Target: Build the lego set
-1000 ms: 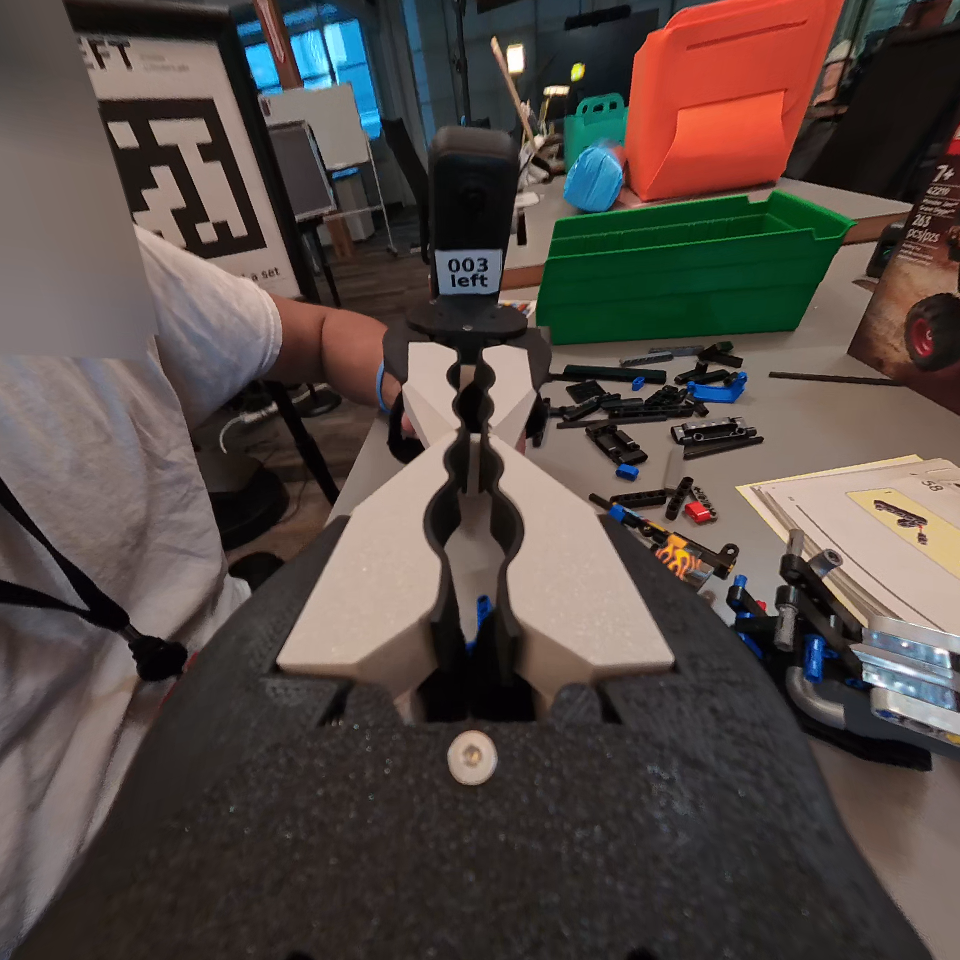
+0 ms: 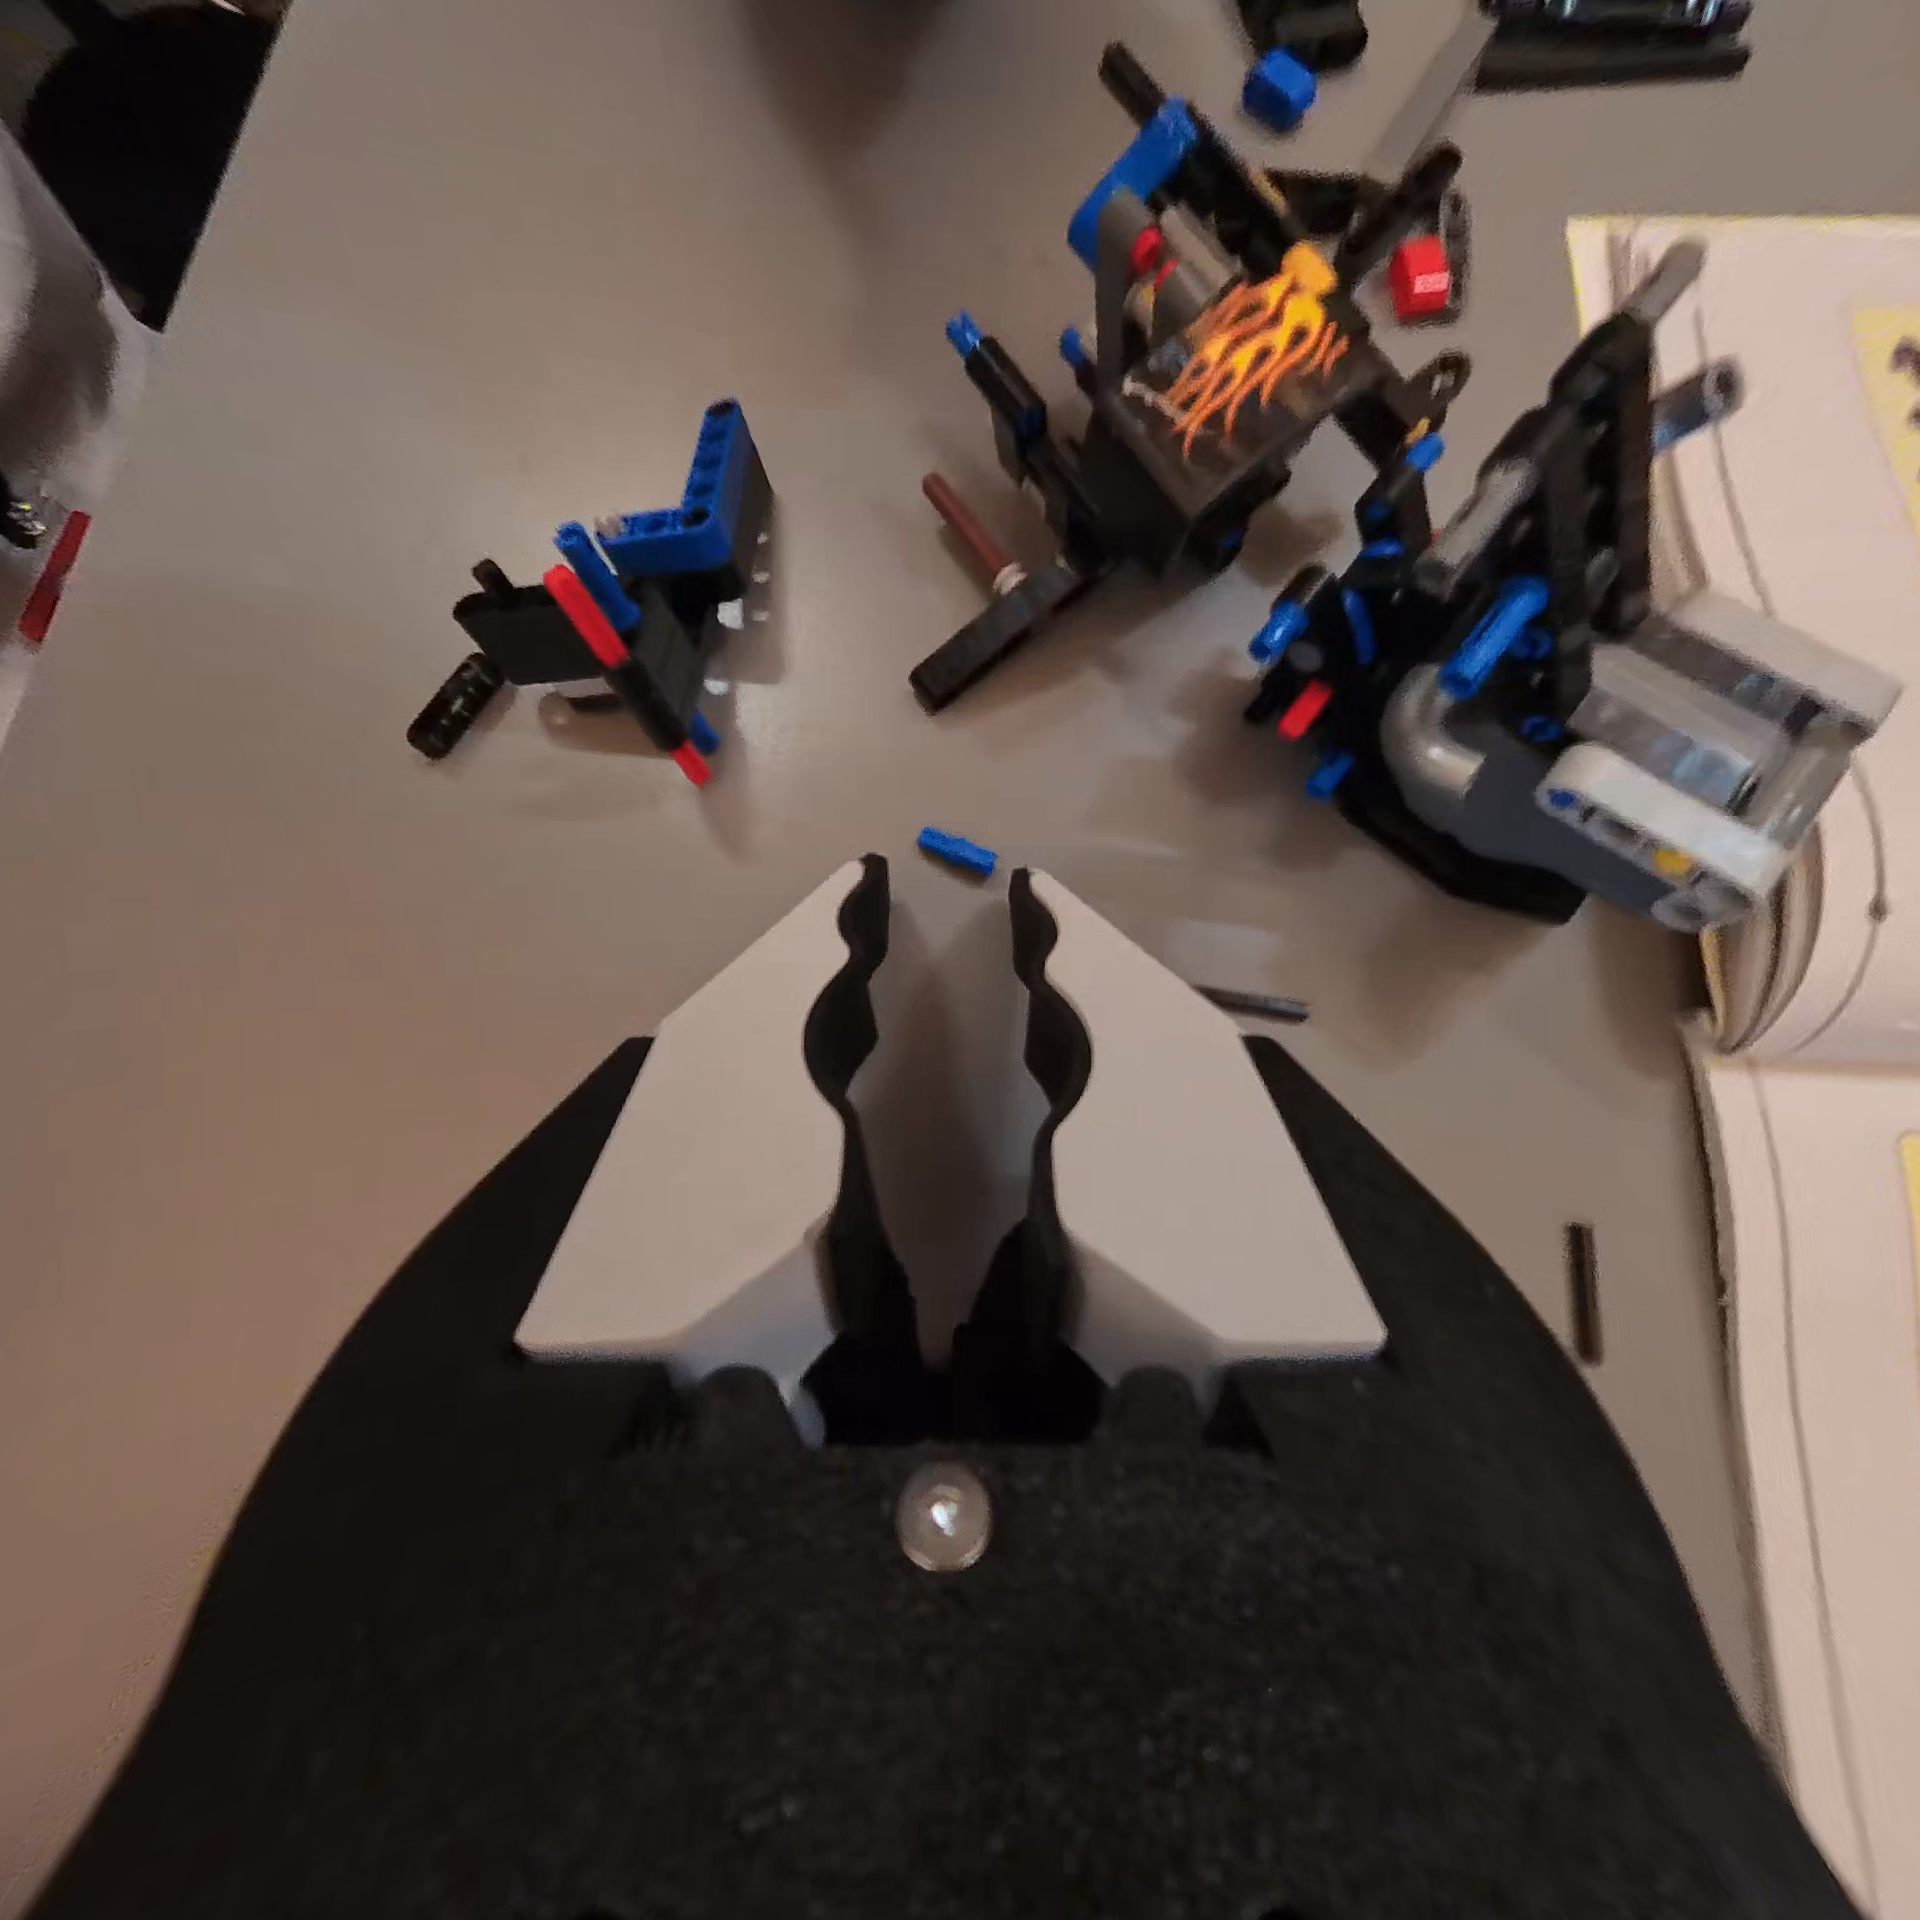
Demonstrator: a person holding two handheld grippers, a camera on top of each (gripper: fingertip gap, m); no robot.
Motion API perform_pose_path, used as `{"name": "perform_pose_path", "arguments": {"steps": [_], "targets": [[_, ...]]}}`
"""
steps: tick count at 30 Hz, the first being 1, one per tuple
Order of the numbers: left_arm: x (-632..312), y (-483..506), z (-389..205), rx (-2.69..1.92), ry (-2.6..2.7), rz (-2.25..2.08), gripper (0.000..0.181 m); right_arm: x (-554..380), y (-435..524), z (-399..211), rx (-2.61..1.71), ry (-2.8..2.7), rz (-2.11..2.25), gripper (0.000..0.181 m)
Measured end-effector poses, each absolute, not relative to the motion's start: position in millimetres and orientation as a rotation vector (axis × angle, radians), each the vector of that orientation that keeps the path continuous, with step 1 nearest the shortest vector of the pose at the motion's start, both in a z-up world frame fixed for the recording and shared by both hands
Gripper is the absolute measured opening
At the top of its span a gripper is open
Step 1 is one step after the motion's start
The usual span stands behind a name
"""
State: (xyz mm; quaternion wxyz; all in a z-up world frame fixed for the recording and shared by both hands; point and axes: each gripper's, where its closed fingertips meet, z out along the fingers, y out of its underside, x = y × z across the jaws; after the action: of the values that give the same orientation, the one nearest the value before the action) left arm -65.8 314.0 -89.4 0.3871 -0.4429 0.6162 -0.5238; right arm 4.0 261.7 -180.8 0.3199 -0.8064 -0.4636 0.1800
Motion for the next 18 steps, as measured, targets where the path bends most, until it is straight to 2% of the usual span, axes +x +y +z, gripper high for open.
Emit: {"name": "perform_pose_path", "arguments": {"steps": [7, 13, 18], "targets": [[-66.1, 307.2, -94.0, -1.12, 1.61, -1.344, 0.002, 4.1, 270.0, -185.4, -2.025, -1.372, 0.465, 0.022], [-65.9, 302.8, -97.4, -1.115, 1.64, -1.349, 0.002, -3.6, 268.4, -187.3, -1.951, -1.409, 0.48, 0.004], [-64.9, 305.0, -98.8, -1.129, 1.635, -1.354, 0.002, -3.1, 265.9, -186.9, -1.969, -1.383, 0.461, 0.009]]}}
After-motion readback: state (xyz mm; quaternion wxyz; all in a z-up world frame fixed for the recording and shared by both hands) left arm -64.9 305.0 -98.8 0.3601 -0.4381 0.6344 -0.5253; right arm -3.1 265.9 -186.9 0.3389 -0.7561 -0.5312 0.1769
